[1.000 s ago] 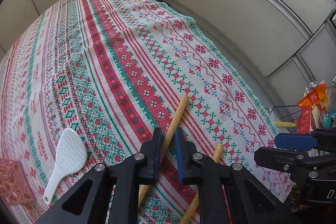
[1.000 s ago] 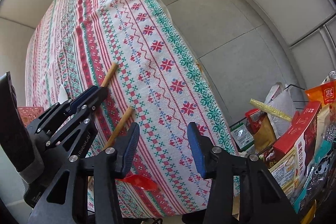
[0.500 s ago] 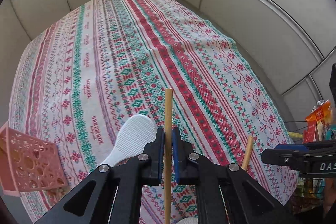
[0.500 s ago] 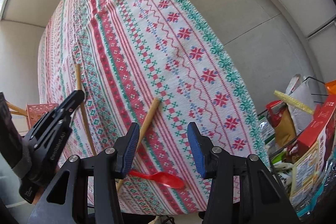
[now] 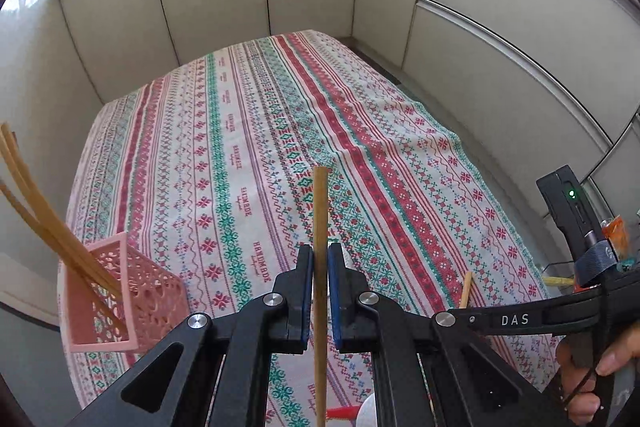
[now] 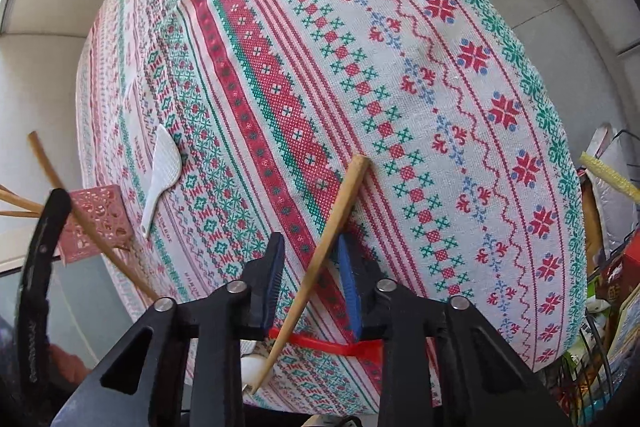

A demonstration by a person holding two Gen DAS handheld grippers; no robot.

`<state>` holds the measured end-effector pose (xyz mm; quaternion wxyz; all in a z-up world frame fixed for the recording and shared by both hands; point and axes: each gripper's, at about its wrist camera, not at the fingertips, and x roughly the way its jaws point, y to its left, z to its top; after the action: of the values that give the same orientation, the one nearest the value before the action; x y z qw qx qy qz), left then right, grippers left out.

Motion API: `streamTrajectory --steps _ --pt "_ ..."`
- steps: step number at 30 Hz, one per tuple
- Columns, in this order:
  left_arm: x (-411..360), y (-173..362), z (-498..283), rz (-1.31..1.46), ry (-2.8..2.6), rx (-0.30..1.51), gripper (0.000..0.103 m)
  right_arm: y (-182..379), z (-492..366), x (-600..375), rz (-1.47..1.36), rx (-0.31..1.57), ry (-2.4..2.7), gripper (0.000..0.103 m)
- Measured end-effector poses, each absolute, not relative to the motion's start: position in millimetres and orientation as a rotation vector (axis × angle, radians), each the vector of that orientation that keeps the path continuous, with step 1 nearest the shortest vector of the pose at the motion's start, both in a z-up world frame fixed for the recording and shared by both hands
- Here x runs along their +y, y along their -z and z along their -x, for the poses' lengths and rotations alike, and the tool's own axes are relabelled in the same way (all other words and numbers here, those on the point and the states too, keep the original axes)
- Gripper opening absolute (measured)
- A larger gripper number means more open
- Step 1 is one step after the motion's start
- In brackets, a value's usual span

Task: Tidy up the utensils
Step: 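Carry both upright chopsticks to the pink holder and lower them in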

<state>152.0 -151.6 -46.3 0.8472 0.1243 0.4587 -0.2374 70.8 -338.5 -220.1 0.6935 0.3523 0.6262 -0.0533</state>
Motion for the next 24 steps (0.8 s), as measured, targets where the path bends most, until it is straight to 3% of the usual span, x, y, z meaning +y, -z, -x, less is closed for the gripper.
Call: streamTrajectory --steps 2,6,15,24 --pt "-148.2 43.2 -151.2 -0.258 0.494 0.954 0.008 220.1 -72.9 -337.2 -0.780 1.392 0.142 0.012" --pt "-141.6 37.1 -148.6 -0.252 0.470 0.927 0.008 223.2 -75.1 -343.2 -0.849 1.364 0.143 0.009" --pt "-124.1 20.8 -147.6 -0.191 0.427 0.872 0.008 218.9 -76.1 -364.5 -0.912 1.288 0.130 0.008" --pt "-102.9 -1.4 -140.4 -0.133 0.390 0.810 0.007 161.3 -65.9 -382.9 -0.892 1.091 0.076 0.008"
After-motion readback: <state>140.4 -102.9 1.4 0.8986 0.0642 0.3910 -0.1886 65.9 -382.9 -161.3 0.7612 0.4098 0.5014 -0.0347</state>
